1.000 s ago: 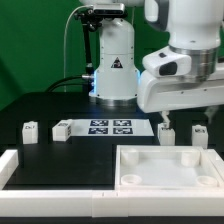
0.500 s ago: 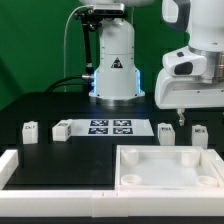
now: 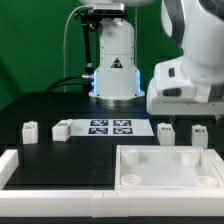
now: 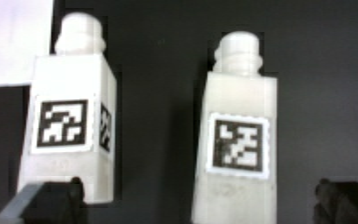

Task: Assemble one leg

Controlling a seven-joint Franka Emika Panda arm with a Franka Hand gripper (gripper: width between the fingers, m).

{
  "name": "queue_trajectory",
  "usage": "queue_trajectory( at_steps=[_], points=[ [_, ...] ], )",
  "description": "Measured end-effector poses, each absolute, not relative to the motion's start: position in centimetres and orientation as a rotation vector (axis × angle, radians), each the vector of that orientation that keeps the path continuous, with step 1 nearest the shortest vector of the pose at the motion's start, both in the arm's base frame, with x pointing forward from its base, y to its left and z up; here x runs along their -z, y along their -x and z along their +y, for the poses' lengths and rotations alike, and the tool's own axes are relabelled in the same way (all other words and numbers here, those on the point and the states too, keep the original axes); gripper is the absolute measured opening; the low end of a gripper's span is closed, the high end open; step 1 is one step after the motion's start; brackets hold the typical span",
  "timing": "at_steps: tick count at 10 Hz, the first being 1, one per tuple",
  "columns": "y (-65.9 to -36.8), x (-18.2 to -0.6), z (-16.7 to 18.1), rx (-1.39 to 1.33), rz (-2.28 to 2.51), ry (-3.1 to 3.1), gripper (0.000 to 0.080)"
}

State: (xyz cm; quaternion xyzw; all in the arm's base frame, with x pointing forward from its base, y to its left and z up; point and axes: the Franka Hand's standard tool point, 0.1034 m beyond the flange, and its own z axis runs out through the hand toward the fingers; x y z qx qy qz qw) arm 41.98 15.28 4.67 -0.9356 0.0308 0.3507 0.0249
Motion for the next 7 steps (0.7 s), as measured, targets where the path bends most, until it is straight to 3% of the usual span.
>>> queue_trajectory(
  at_steps=[4,7],
  points=[
    [-40.4,-3.9,15.9,-1.555,0.046,2.691,0.0649],
    [-40.7,-2.3,17.2,-1.507,0.06,2.729,0.0649]
  ],
)
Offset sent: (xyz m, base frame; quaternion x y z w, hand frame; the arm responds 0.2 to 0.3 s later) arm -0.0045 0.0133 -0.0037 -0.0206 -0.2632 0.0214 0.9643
